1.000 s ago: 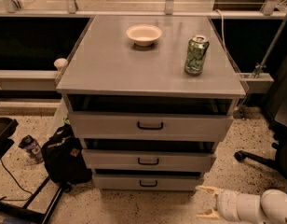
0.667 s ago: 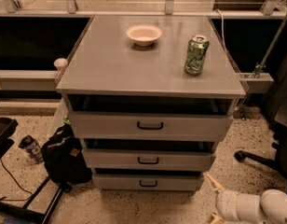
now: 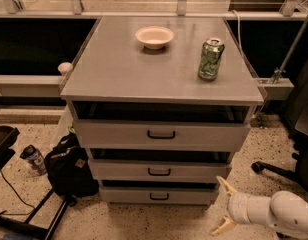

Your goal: Open middle drawer

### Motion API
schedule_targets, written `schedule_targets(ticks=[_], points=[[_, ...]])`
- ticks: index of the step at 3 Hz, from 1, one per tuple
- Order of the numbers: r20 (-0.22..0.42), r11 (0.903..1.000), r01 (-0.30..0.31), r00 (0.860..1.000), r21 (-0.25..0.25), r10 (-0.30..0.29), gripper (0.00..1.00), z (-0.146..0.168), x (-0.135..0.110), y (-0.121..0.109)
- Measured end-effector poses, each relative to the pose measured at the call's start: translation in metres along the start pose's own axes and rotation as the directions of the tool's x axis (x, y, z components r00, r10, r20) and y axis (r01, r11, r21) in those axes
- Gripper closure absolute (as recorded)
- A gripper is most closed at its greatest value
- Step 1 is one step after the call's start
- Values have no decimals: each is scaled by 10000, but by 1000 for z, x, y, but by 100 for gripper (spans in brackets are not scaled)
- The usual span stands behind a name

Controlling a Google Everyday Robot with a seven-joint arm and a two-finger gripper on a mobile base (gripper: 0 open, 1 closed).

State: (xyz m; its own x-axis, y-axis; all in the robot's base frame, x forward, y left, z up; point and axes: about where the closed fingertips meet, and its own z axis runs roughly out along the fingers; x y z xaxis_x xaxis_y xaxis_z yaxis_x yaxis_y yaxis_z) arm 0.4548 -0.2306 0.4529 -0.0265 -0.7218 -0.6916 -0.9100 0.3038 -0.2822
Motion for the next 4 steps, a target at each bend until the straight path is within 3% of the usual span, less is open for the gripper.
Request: schedule_targets(ticks=[1, 2, 3, 4], points=[[-1424, 9987, -7, 9898, 509, 79, 0, 16, 21, -51], [-2278, 9990, 131, 9737, 439, -27, 0, 49, 20, -86], [-2193, 9994, 332, 9752, 128, -295, 0, 68, 5, -86], [-2192, 9994, 332, 9752, 128, -296, 0, 68, 5, -86]])
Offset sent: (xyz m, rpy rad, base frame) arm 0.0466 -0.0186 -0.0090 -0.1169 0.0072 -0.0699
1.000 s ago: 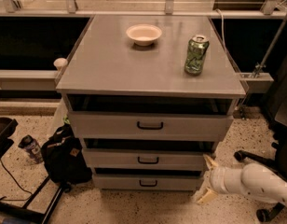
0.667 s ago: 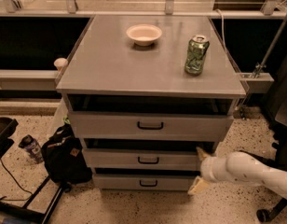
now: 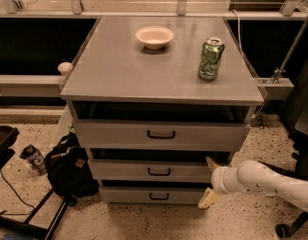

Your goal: Open middle drawer

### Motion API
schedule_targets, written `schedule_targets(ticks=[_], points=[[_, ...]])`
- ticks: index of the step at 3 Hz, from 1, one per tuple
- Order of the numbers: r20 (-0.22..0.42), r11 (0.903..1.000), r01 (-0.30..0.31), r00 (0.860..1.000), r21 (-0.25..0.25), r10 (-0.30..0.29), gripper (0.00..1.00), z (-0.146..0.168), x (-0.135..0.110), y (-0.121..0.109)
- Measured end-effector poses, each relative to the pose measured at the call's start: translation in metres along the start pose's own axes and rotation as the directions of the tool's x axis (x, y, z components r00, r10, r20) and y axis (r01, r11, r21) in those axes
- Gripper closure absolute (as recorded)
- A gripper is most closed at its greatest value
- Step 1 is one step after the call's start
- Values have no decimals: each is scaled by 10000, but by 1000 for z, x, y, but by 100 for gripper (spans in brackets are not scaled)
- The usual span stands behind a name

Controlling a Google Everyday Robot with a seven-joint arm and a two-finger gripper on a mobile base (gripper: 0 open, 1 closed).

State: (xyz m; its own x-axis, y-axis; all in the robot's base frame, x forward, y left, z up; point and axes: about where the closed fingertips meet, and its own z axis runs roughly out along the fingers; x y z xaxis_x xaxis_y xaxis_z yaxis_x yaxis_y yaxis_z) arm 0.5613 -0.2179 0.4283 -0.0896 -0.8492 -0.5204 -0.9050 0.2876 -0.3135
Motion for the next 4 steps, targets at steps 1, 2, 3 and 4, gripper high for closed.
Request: schedule_targets(ticks=[1, 2, 3, 4], points=[[433, 9998, 180, 9989, 64, -182, 0, 14, -37, -10], [854, 9990, 306, 9958, 340, -334, 0, 41, -95, -37], [860, 9990, 313, 9957, 333, -341, 0, 41, -96, -37], [1092, 9997, 19, 9940, 261, -47, 0, 52, -87, -38]])
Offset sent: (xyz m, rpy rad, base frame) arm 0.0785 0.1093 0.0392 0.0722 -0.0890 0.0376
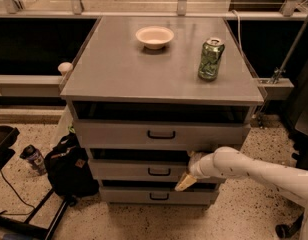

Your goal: Open middle drawer

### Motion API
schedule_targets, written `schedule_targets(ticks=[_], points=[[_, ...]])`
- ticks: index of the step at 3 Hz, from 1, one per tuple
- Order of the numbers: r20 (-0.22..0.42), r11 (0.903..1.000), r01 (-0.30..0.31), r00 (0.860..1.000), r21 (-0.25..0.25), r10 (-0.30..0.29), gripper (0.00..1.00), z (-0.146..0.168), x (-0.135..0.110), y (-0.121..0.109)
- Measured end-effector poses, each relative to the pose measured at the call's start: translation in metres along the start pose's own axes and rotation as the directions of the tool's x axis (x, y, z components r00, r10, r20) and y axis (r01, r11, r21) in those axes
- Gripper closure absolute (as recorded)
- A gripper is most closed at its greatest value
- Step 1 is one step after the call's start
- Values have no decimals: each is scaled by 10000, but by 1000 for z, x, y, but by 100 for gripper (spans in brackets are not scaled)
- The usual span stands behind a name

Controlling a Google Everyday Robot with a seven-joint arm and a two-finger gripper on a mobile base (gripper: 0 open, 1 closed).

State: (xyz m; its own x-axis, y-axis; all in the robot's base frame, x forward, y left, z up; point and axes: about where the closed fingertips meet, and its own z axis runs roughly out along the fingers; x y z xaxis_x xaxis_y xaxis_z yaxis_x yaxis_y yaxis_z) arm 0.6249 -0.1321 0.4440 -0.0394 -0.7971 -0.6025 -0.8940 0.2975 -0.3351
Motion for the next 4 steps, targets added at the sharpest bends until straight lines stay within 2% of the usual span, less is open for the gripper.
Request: schedule_targets(ticks=[1, 2, 3, 4], points=[[162, 9998, -214, 9996, -35, 214, 0, 7, 7, 0], [874, 9941, -1082, 9902, -115, 1088, 0, 16, 35, 2], [874, 9941, -1082, 9902, -116, 1088, 0, 16, 35, 2], [875, 9941, -1082, 9902, -117, 1088, 19, 16, 35, 2]])
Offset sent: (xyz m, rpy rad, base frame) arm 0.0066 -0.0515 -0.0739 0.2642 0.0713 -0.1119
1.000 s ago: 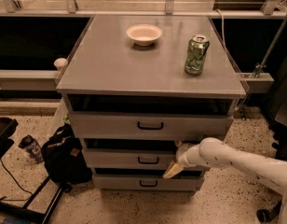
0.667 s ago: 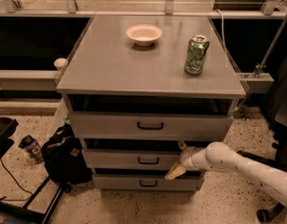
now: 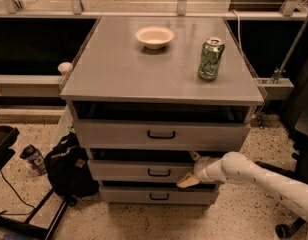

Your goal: Open middle drawer

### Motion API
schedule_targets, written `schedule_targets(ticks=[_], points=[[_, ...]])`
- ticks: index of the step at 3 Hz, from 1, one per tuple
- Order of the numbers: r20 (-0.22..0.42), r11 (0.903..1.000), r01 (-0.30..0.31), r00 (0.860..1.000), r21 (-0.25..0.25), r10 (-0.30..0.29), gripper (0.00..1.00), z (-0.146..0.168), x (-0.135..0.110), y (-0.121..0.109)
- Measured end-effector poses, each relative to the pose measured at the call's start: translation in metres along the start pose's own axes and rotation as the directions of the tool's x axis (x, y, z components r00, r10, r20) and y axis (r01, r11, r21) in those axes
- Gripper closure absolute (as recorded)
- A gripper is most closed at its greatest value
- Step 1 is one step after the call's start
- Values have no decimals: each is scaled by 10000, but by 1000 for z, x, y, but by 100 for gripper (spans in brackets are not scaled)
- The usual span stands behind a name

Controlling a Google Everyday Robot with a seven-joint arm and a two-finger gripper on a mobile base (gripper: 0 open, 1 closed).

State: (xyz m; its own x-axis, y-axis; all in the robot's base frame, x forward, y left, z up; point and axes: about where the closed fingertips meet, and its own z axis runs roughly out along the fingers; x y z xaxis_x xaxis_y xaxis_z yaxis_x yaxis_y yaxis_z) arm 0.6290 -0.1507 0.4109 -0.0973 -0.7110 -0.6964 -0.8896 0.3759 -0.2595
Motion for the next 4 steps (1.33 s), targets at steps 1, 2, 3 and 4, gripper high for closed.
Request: schedule_targets(ticks=[1, 2, 3, 4], points=[[0, 10000, 0, 10000, -1, 0, 42, 0, 0, 0], [0, 10000, 0, 10000, -1, 0, 65, 0, 0, 0], [1, 10000, 0, 10000, -2, 0, 88, 0, 0, 0], [1, 10000, 0, 10000, -2, 0, 100, 0, 0, 0]])
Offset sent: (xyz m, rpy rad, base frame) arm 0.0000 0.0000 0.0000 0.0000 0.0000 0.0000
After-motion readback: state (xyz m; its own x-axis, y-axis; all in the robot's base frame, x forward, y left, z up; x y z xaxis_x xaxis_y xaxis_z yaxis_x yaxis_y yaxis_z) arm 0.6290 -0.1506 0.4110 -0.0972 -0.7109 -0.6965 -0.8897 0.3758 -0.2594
